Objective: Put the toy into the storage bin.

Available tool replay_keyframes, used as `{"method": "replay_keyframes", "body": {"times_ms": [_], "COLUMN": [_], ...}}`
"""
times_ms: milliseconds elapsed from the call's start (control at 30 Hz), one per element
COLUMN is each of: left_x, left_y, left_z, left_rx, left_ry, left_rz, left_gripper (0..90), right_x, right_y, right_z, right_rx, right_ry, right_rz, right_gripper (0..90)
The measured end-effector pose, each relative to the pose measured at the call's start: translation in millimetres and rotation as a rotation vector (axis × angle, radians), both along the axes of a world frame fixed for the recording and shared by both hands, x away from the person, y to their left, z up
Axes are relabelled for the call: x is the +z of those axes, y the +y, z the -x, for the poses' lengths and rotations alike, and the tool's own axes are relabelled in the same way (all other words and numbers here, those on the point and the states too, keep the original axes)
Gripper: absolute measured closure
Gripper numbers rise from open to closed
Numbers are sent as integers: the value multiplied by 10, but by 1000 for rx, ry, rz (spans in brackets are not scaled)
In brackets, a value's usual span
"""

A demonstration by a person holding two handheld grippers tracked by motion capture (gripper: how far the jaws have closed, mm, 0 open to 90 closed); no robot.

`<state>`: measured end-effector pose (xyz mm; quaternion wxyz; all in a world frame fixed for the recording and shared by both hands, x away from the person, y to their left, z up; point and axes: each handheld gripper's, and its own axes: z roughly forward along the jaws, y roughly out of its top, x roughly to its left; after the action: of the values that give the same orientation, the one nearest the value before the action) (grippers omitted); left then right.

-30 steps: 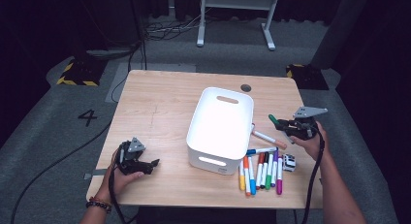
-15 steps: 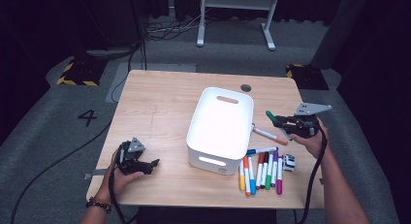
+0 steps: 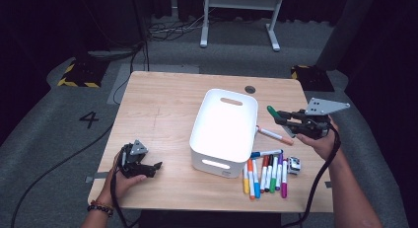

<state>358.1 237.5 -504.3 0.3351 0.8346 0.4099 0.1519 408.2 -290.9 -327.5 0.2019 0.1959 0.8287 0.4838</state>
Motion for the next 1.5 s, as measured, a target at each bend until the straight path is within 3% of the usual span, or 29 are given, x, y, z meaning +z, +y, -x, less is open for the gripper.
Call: {"method": "replay_keyframes", "body": {"times_ms": [233,733,1233,1500], "left_x": [0,0,2,2], "left_y": [0,1,0,0], "left_z": [0,0,1,1], "left_rx": [-1,-3,-9,-10], "left_ry": [-1,-1,-1,-1], "left_rz": [-1,-1,-1,-1], "left_gripper": [143,145,147,147], "right_x": [229,389,202,-9], "right_y": [260,729,1224,1480], "right_z": [122,127,81,42], "right_rx": [71,139,196,221], "right_ry": [-28,1,79,140], "right_rz": [29,87,148,221], "right_gripper": [743,743,743,743]}}
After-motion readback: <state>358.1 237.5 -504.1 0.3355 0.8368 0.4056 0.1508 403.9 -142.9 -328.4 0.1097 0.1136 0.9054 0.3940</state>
